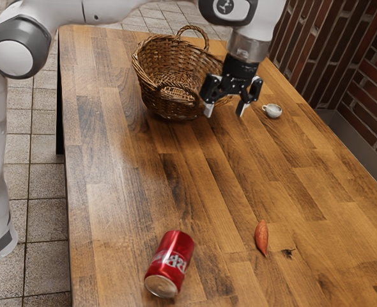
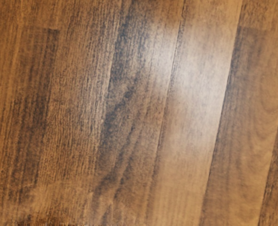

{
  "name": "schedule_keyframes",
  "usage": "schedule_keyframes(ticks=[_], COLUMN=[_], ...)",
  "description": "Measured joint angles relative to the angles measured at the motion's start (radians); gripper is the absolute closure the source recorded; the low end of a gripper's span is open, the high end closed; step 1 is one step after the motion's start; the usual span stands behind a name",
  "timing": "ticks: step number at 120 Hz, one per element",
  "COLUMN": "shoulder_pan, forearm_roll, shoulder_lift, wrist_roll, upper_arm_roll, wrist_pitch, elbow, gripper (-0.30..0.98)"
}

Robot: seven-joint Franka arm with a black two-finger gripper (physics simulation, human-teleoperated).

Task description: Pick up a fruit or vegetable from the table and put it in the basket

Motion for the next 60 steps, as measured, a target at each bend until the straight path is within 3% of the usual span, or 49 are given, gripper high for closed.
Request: schedule_keyframes(ticks=[30, 44, 60], shoulder_pan=[-0.038, -0.057, -0.124], forearm_roll=[-0.002, 0.002, 0.109], shoulder_lift=[-0.015, 0.099, 0.176], wrist_roll=[-0.187, -0.222, -0.187], upper_arm_roll=[-0.027, -0.065, -0.113], wrist_pitch=[-0.003, 0.032, 0.093], elbow=[0.002, 0.006, 0.007], gripper=[0.00, 0.00, 0.00])
